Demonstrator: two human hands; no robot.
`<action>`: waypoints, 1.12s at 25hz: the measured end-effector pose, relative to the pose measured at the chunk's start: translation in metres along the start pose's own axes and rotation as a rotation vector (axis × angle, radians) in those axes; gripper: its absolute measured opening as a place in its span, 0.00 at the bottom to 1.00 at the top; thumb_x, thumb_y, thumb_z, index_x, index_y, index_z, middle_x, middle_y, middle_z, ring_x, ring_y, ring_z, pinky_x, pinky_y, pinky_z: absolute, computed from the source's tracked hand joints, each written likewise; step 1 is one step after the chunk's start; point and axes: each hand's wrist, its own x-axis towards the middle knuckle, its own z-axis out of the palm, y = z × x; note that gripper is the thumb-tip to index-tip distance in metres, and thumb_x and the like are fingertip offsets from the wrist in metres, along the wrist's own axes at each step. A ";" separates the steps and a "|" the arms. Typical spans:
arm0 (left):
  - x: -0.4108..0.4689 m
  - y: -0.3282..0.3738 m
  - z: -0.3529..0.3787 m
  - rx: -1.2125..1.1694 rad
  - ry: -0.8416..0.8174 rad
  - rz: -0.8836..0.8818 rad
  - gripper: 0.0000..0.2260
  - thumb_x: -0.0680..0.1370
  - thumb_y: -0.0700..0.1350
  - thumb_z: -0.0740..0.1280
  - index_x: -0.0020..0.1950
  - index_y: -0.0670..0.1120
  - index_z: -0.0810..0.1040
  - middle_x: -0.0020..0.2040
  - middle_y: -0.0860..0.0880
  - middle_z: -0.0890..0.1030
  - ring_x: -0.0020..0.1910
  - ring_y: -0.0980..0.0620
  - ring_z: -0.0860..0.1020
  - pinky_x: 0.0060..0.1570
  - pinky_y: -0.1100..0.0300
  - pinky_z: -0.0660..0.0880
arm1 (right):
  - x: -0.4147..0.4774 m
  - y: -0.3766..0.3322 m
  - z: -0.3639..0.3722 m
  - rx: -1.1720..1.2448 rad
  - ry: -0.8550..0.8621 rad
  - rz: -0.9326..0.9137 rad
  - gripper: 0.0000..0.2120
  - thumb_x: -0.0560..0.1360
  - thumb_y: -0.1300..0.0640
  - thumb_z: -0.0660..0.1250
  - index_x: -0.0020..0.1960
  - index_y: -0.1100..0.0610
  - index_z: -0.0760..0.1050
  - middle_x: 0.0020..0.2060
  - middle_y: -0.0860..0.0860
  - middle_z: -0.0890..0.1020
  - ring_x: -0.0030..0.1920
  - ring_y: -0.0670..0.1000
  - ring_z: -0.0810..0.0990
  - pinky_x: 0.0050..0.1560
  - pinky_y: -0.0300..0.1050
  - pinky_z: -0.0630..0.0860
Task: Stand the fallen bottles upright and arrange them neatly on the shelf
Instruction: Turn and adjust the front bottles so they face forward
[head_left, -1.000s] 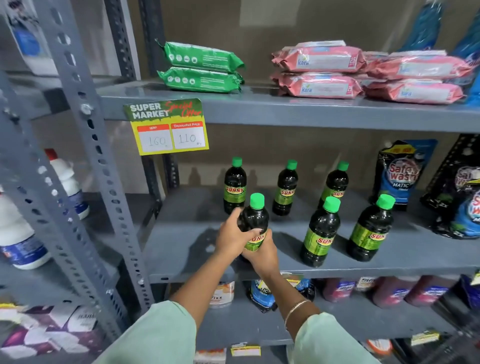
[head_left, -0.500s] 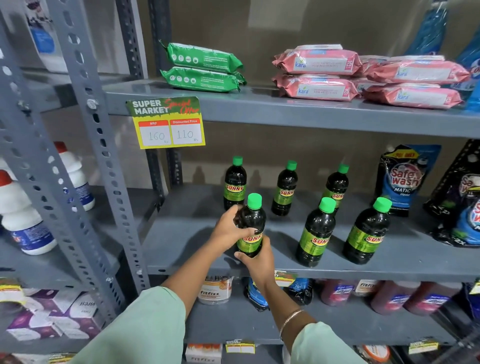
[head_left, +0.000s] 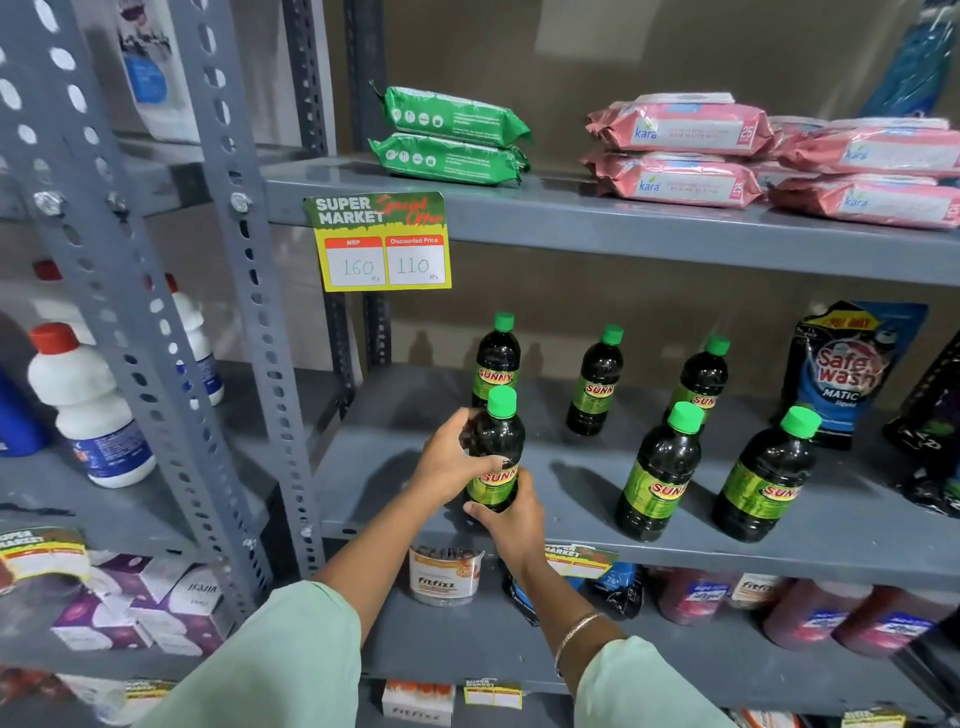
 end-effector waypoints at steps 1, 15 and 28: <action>-0.001 0.001 -0.001 0.001 -0.006 0.002 0.23 0.65 0.39 0.75 0.57 0.47 0.72 0.55 0.47 0.80 0.57 0.48 0.77 0.61 0.49 0.72 | -0.001 0.000 0.001 -0.003 -0.006 -0.002 0.26 0.64 0.62 0.77 0.56 0.51 0.67 0.53 0.52 0.81 0.53 0.51 0.79 0.53 0.44 0.76; -0.011 0.093 0.094 0.161 0.254 0.587 0.20 0.70 0.45 0.72 0.60 0.44 0.72 0.60 0.46 0.76 0.62 0.47 0.72 0.68 0.45 0.63 | -0.029 0.028 -0.100 -0.177 0.651 -0.048 0.29 0.67 0.49 0.75 0.59 0.62 0.66 0.52 0.56 0.72 0.58 0.57 0.70 0.52 0.45 0.68; 0.015 0.078 0.195 0.123 0.062 0.063 0.19 0.66 0.43 0.75 0.54 0.44 0.75 0.51 0.46 0.82 0.47 0.50 0.76 0.41 0.65 0.67 | 0.021 0.056 -0.191 -0.082 0.051 0.041 0.28 0.66 0.63 0.75 0.62 0.59 0.66 0.55 0.53 0.78 0.58 0.54 0.77 0.54 0.44 0.72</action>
